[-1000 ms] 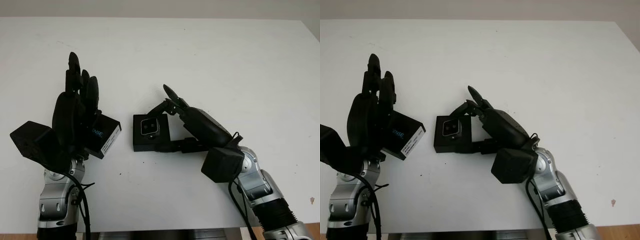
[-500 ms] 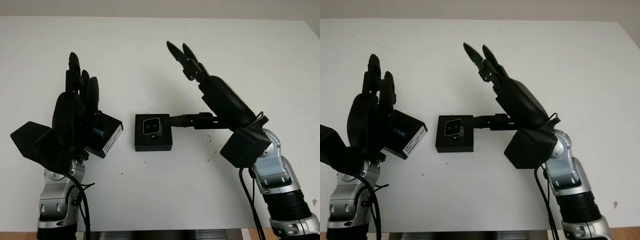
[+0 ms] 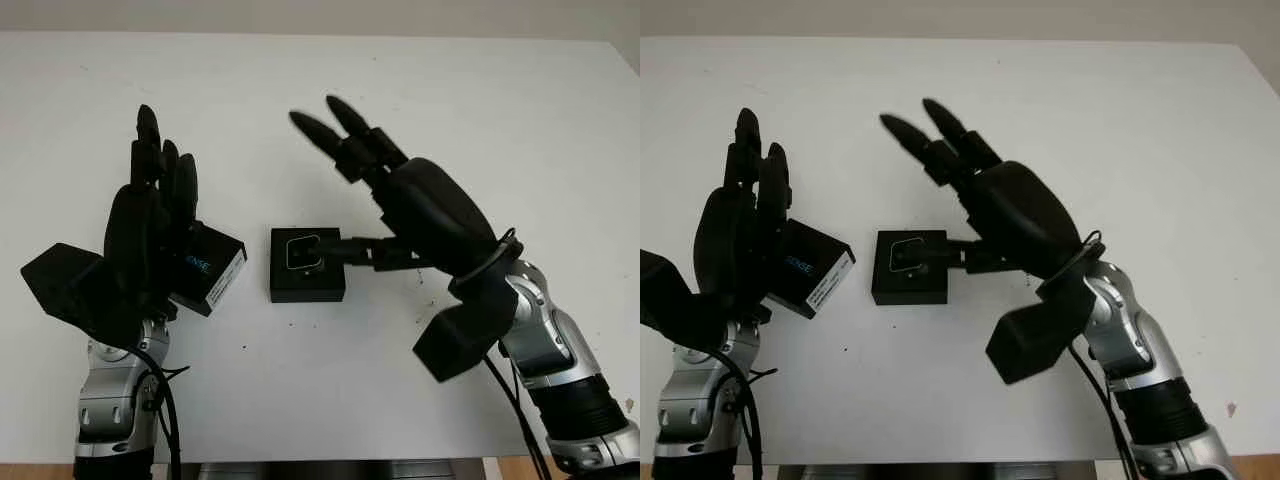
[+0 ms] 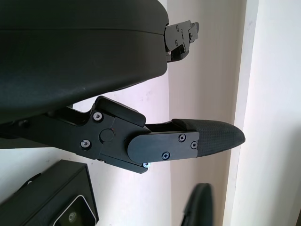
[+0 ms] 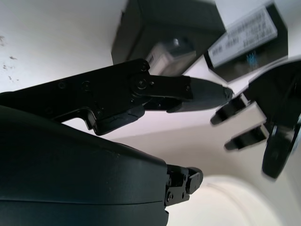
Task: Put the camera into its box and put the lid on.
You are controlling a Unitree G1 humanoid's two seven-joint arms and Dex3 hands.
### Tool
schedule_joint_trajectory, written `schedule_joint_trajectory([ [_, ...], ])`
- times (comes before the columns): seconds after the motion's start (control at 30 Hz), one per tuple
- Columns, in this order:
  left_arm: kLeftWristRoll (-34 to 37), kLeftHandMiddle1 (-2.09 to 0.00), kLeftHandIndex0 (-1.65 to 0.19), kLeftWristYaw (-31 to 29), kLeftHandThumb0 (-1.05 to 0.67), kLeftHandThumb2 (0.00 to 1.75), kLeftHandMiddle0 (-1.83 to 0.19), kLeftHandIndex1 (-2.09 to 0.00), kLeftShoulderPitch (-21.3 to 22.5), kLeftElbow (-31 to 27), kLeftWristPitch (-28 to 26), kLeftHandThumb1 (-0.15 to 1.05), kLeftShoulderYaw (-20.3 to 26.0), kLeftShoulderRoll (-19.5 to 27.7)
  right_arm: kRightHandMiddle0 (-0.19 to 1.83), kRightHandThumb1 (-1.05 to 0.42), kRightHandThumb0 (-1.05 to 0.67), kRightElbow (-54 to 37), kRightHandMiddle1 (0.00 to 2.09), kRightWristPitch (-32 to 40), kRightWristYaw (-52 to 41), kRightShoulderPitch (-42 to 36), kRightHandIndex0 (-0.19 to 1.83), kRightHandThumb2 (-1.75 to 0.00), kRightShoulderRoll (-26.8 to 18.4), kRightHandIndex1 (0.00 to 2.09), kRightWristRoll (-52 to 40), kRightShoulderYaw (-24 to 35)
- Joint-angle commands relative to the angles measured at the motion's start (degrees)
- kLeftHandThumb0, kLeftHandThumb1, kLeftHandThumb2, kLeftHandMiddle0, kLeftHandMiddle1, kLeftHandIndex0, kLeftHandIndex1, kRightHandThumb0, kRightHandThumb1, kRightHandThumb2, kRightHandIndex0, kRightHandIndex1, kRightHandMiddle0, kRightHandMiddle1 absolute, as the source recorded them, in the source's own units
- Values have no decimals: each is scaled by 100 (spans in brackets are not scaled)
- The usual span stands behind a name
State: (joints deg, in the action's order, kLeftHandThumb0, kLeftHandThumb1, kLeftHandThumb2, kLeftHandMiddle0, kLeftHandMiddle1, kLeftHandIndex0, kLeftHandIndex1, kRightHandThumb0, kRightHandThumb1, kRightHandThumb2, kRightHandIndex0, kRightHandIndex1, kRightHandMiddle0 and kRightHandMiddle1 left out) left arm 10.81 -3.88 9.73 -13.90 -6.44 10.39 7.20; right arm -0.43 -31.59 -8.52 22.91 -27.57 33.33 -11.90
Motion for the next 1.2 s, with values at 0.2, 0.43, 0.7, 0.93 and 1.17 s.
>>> schedule_joint_trajectory([
  [0.2, -12, 0, 19, 56, -78, 48, 19, 0, -10, -130, -44, 105, 14, 15, 10, -105, -77, 83, 31, -433, -173, -21, 0, -58, -268, 7, 86, -199],
  [0.43, -23, 0, 19, 45, -79, 49, 19, 0, -33, -164, -78, 105, 15, 47, 22, -105, -81, 212, 41, -543, -192, -69, -1, -54, -397, 6, 200, -212],
  [0.7, -16, 0, 19, 21, -77, 50, 19, 0, -64, -172, -61, 105, 45, 67, 24, -105, -82, 411, 45, -545, 34, -204, -1, -55, -563, 6, 603, -216],
  [0.93, -35, 0, 19, -4, -78, 52, 19, 0, -103, -236, -101, 105, 49, 145, 21, -105, -85, 458, 46, -426, -5, -385, -3, -58, -651, 5, 697, -233],
  [1.17, -13, 0, 19, -23, -79, 52, 19, 0, -137, -293, -126, 105, 62, 186, 19, -105, -85, 496, 47, -409, -6, -575, -3, -58, -763, 5, 733, -235],
])
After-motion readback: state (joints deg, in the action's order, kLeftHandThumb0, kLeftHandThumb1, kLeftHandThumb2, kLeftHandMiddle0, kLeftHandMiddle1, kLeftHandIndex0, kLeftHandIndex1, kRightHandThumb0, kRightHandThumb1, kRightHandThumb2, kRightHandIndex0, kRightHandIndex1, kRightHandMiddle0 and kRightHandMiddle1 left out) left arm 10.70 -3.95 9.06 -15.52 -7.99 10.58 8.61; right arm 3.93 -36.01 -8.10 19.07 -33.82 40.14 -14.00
